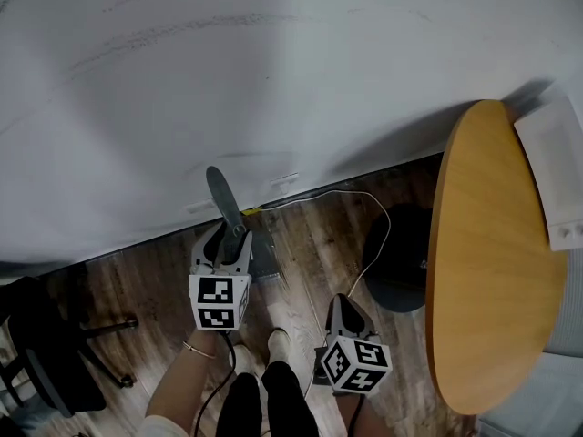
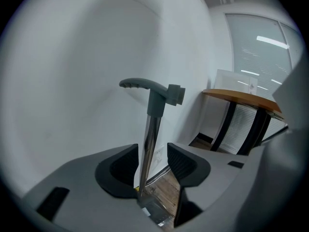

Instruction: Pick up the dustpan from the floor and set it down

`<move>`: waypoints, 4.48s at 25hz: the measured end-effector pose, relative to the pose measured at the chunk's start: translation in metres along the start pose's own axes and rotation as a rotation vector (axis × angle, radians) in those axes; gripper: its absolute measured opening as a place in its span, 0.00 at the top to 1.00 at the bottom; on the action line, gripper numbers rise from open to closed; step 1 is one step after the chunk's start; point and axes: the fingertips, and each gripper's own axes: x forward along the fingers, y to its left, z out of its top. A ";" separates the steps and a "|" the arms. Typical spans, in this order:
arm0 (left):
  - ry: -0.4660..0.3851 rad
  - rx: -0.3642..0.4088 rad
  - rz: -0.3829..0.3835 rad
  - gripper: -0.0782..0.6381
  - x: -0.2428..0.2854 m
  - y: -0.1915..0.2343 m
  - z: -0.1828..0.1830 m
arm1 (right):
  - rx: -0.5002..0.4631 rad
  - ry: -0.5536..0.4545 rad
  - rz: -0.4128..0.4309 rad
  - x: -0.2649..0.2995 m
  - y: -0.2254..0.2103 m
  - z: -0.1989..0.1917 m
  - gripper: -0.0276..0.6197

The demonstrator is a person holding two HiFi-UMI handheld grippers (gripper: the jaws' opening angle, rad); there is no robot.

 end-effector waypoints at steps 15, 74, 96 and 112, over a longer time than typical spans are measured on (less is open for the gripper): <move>-0.011 0.001 0.039 0.70 0.014 0.010 0.002 | 0.021 -0.005 0.007 0.005 -0.012 0.003 0.91; -0.359 0.274 -0.247 0.77 -0.301 -0.144 0.288 | -0.089 -0.532 0.065 -0.276 0.068 0.219 0.91; -0.268 0.428 -0.811 0.77 -0.362 -0.434 0.172 | 0.244 -0.608 -0.410 -0.462 -0.181 0.062 0.91; -0.298 0.498 -0.949 0.77 -0.430 -0.675 0.120 | 0.349 -0.648 -0.540 -0.606 -0.376 -0.037 0.91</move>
